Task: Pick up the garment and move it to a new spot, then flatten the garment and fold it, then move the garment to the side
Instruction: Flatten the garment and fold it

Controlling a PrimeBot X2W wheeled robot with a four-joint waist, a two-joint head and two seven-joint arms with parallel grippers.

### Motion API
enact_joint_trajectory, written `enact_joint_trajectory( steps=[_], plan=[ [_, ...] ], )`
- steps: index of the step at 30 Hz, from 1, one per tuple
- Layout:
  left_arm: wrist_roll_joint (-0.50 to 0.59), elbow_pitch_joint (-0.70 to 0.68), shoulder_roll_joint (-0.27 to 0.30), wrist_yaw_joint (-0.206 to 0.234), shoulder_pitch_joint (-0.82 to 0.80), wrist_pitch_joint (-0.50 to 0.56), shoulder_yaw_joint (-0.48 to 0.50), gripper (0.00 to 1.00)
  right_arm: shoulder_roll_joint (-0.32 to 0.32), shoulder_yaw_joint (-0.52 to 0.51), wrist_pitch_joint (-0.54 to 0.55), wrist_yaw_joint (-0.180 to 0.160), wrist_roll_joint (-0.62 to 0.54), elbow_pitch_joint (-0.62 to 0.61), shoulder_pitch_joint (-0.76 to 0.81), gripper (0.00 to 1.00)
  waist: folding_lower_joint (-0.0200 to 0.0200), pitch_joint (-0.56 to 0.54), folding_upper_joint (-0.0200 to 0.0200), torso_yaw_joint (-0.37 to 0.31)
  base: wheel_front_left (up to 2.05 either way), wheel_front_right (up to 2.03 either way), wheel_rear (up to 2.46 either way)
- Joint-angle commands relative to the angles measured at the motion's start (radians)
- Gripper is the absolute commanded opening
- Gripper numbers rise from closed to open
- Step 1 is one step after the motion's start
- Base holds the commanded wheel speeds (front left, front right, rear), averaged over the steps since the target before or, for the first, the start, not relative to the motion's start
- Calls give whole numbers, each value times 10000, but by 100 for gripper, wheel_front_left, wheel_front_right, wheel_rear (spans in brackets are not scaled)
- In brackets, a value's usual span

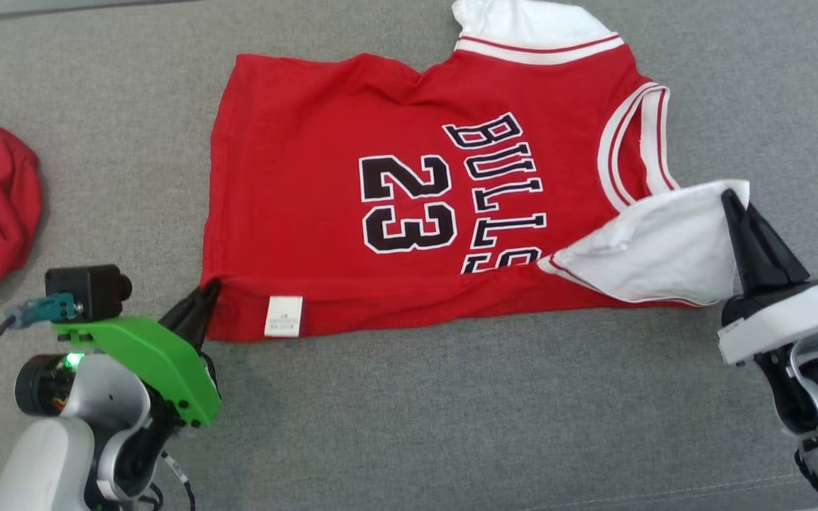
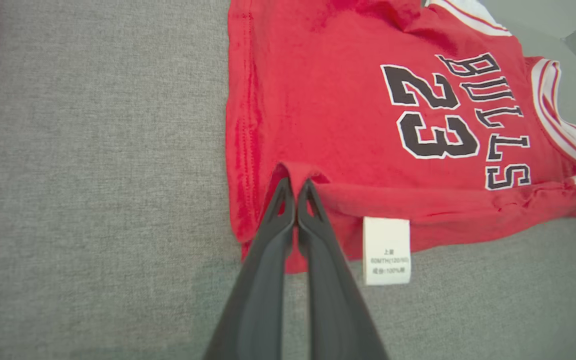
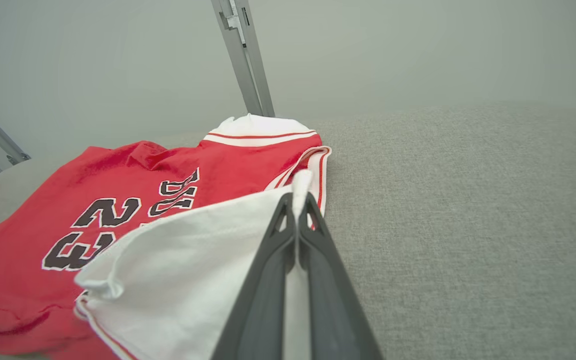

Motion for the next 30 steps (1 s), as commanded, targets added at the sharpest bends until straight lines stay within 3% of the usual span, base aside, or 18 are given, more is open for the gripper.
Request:
enact_joint_trajectory(
  steps=[1,11,12,13,14,18,19,23,30],
  plan=[
    [35,225,111,-105,-462,37,37,0,-131,148,-116,-14,87,309,-480,0,0,631,0,216,0,0,0],
    [21,1651,78,-643,-1796,-286,-65,3,-519,1560,-856,-14,592,2492,-2759,0,0,979,0,253,0,0,0],
    [13,1709,21,-727,-1843,-407,-92,98,-500,1671,-899,-14,600,2634,-2851,25,0,976,0,258,0,0,0],
    [51,1802,-43,-771,-1879,-564,-110,100,-485,1765,-952,-14,555,2752,-2937,77,0,967,0,271,0,0,0],
    [151,1872,-56,-796,-1858,-716,-148,100,-480,1785,-1002,-14,464,2817,-2997,100,0,954,0,281,0,0,0],
    [539,1974,-440,-643,-1486,-2102,-60,100,-148,933,-1058,-14,-304,2215,-2746,100,0,809,0,278,0,0,0],
    [909,1898,-622,-403,-1293,-3081,65,100,198,337,-1048,-14,-913,1608,-2255,100,0,698,0,238,0,0,0],
    [1728,1830,-1060,125,-929,-4954,108,100,787,-670,-1052,-14,-1799,319,-1380,100,0,424,0,206,0,0,0],
    [3094,1906,-1347,921,-522,-6995,-156,100,1551,-1276,-1054,-14,-2534,-1043,379,100,0,-91,0,157,0,0,0]
  ],
)
